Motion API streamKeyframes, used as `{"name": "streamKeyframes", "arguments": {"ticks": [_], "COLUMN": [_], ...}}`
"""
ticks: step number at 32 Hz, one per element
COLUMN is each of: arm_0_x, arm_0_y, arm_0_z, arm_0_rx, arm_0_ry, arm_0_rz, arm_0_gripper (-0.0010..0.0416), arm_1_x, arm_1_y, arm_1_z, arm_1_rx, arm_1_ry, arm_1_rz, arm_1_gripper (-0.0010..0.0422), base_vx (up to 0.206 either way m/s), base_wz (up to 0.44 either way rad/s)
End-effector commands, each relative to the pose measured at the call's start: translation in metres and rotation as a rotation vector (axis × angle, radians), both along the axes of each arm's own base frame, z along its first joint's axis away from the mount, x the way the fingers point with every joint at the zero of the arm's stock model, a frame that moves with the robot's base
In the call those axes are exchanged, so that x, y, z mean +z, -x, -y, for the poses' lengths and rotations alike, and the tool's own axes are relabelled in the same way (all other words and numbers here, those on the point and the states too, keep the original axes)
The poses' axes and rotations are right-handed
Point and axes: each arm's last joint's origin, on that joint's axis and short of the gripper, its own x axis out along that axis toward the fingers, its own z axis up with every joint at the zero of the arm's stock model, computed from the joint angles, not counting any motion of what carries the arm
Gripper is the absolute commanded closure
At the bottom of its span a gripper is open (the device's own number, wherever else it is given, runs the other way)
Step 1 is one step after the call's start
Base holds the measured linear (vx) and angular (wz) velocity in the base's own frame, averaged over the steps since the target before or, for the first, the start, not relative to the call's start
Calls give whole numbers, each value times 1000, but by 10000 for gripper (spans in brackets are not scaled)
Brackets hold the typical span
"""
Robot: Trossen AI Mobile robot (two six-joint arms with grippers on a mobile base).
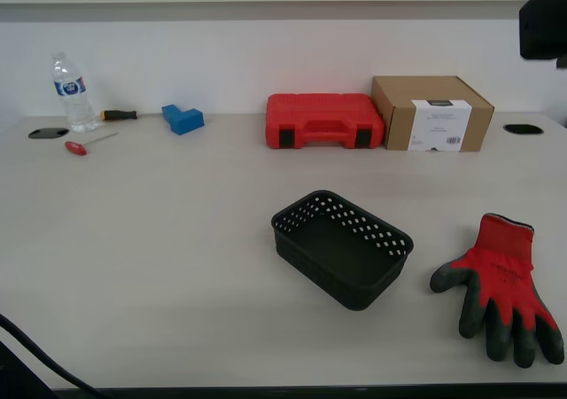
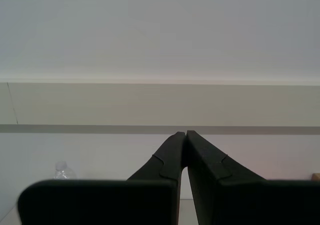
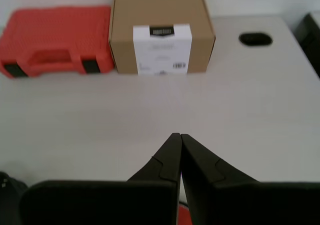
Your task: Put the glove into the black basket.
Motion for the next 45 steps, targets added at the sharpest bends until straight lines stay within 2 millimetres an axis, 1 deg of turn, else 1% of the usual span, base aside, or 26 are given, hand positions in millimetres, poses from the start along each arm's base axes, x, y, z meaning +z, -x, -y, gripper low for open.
{"name": "streamKeyframes", "arguments": {"ticks": [1,2,4,6,10,12,14,18,21,23,30,32,36,41,45], "arm_0_x": [-24,-34,-47,-76,-107,-117,-131,-144,-153,-160,-188,-190,-189,-189,-197], "arm_0_y": [-8,-10,-13,-18,-27,-30,-37,-49,-61,-67,-84,-87,-92,-95,-93], "arm_0_z": [0,0,-1,-2,-1,-1,0,0,3,5,16,18,20,21,21], "arm_0_rx": [-4,3,17,32,27,26,30,38,56,72,67,69,85,103,130], "arm_0_ry": [-2,-14,-34,-55,-47,-31,-2,10,95,121,34,9,3,43,66], "arm_0_rz": [-127,-173,-239,-420,-628,-685,-745,-780,-797,-812,-860,-857,-818,-804,-824], "arm_0_gripper": [405,405,405,405,405,405,405,405,405,405,398,385,319,266,224], "arm_1_x": [0,0,0,0,0,0,0,0,0,0,0,0,0,0,0], "arm_1_y": [0,0,0,0,0,0,0,0,0,0,0,0,0,0,0], "arm_1_z": [0,0,0,0,0,0,0,0,0,0,0,0,0,0,0], "arm_1_rx": [1,1,1,1,1,1,1,1,1,1,1,1,1,1,1], "arm_1_ry": [0,0,0,0,0,0,0,0,0,0,0,0,0,0,0], "arm_1_rz": [2,2,2,2,0,0,1,1,0,0,1,1,0,0,0], "arm_1_gripper": [412,412,412,412,412,412,412,412,412,412,412,412,412,412,412], "base_vx": [0,0,0,0,0,0,0,0,0,0,0,0,0,0,0], "base_wz": [0,0,0,0,0,0,0,0,0,0,0,0,0,0,0]}}
